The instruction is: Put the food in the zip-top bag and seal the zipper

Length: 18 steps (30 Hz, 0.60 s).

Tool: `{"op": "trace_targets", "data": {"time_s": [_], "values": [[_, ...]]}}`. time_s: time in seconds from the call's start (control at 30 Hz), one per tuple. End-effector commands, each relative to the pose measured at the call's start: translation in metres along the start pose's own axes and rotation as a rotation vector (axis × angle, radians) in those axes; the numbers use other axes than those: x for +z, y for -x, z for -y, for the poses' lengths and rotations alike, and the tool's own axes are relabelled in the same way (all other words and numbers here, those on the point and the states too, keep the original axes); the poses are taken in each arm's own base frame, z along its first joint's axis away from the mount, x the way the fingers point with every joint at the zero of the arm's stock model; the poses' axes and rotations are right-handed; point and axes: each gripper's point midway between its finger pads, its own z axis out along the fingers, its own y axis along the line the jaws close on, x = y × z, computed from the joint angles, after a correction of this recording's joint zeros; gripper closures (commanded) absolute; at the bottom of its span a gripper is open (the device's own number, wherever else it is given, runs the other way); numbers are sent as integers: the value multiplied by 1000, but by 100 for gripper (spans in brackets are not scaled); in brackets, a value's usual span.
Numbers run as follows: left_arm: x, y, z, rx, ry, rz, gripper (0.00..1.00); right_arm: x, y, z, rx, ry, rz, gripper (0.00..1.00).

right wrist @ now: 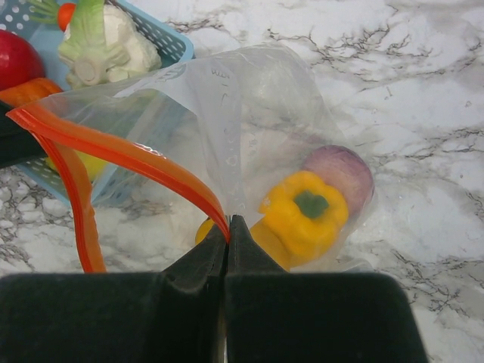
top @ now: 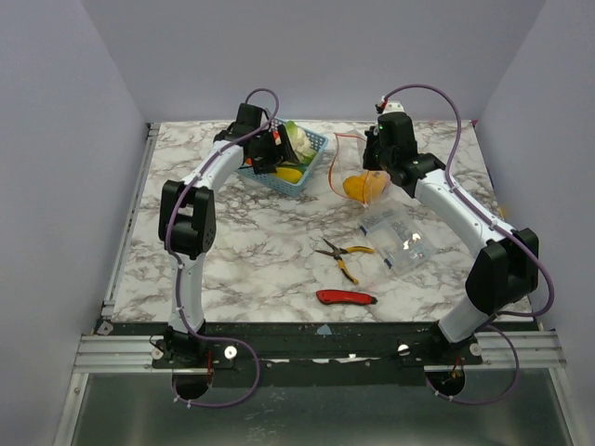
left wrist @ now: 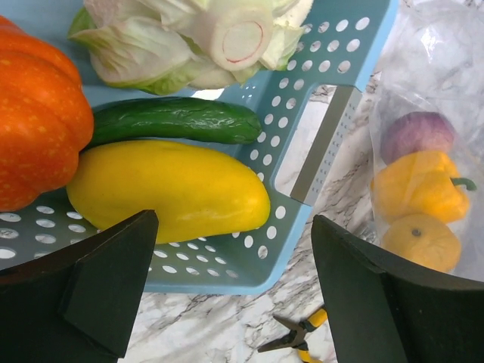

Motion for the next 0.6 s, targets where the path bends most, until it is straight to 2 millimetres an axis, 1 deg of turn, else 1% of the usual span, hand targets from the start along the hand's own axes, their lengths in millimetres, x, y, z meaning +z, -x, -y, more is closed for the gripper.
{"op": "trace_targets", "data": {"time_s": [0.0,0.1,0.13,0.23,0.3,0.4,0.57], "values": [[-10,-43,-30,-4,92,-90,15,1,6,-1,-7,-8,12,99],[-20,-58,-37,1,107,-97,15,0,7,-2,-6,-2,15,99],[-23,-66,-42,-2,121,-105,15,0,7,-2,-3,-1,16,99],[-36,-74,-50,17,154,-91,15,0,7,-3,-2,5,17,99],[-44,-74,-52,38,170,-74,15,0,7,-4,-1,10,18,99],[-54,-62,-45,77,168,-43,15,2,7,-6,1,16,16,99],[-57,-28,-25,114,139,45,16,4,5,-5,-1,11,9,99]]}}
